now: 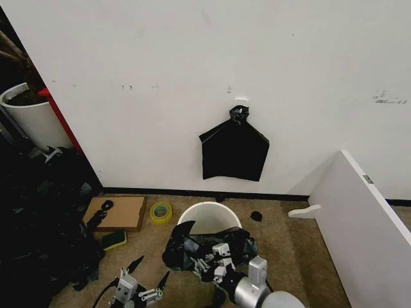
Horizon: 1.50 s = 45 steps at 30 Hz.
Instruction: Place the garbage bag over the trash bin.
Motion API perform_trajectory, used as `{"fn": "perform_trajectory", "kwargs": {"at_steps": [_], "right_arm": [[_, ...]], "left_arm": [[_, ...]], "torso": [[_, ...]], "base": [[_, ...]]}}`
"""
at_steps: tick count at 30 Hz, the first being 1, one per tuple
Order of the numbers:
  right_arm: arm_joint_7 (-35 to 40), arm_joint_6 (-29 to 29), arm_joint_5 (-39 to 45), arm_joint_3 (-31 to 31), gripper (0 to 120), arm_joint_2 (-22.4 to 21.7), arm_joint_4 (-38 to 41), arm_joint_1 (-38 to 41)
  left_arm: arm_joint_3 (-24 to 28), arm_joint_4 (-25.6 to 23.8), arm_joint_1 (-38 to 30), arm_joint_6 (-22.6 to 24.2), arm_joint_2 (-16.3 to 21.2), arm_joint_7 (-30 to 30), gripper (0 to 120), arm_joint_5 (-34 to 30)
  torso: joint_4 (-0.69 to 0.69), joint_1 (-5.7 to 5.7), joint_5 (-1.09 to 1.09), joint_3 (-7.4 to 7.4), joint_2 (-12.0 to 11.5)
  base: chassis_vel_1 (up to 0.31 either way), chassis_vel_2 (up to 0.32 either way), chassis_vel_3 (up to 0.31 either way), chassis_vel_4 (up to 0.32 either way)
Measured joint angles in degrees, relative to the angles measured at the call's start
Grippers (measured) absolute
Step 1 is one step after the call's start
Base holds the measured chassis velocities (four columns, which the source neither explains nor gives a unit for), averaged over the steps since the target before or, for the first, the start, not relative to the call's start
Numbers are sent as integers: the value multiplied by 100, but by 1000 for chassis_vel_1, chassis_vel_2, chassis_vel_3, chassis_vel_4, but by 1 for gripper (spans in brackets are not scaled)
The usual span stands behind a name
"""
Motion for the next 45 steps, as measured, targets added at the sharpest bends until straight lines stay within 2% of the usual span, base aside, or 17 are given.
{"fn": "perform_trajectory", "kwargs": {"at_steps": [1, 7, 8, 10, 14, 18, 23, 27, 31, 32, 36, 39, 41, 45], "right_arm": [[0, 0, 0, 0, 38, 0, 0, 0], [-30, 152, -448, 177, 65, -10, 170, -379], [-30, 152, -448, 177, 65, -10, 170, -379], [32, 144, -706, 183, 73, 26, 225, -491], [305, -107, -1191, 185, 89, 54, 329, -670], [516, -304, -1302, 195, 99, 53, 428, -771], [5, 21, -1162, 251, 100, 2, 519, -818], [-386, 197, -350, 48, 100, 144, 610, -467], [-174, 166, -3, -245, 100, 442, 369, -122], [77, -35, 172, -351, 100, 591, 256, 13], [275, -187, 378, -476, 100, 689, 203, 93], [293, 173, 433, -615, 100, 761, 255, 97], [431, 616, 228, -715, 100, 913, 83, 217], [691, 861, 156, -721, 100, 1006, -106, 335]], "left_arm": [[0, 0, 0, 0, 0, 0, 100, 0], [-2, -49, -2, 6, -20, -9, 100, -4], [-2, -49, -2, 6, -20, -9, 100, -4], [-7, -66, 24, 2, -28, -10, 100, -5], [-11, -78, 36, -18, -32, -11, 100, -2], [-11, -80, 32, -31, -26, -11, 100, -2], [-5, -73, 10, -47, 1, -11, 100, -5], [22, -80, -4, -55, 48, 0, 100, -4], [26, -108, 7, -57, 64, 17, 100, 24], [10, -124, 30, -61, 66, 18, 100, 28], [-39, -137, 71, -77, 66, 20, 100, 27], [-12, -134, 36, -84, 57, 26, 100, 27], [125, -92, -106, -70, 47, 27, 100, 57], [268, -76, -261, -29, 47, 28, 100, 92]], "torso": [[0, 0, 0, 0, 0], [0, 0, 0, 0, 0], [0, 0, 0, 0, 0], [1, 0, 0, 0, 0], [0, 0, 0, 0, 0], [1, 0, 0, 0, 0], [0, 0, 0, 0, 0], [0, 0, -1, 0, 0], [1, 0, -1, 0, 0], [2, 0, 0, 0, 0], [1, 0, -1, 0, 0], [0, 0, -1, 0, 0], [1, 0, -1, 0, 0], [1, 0, -1, 0, 0]], "base": [[0, 0, 0, 0], [0, 0, 0, 0], [0, 0, 0, 0], [0, 0, 0, 0], [0, 0, 0, 0], [0, 0, 0, 0], [0, 0, 0, 0], [0, 0, 0, 0], [0, 0, 0, 0], [0, 0, 0, 0], [0, 0, 0, 0], [0, 0, 0, 0], [0, 0, 0, 0], [0, 0, 0, 0]]}}
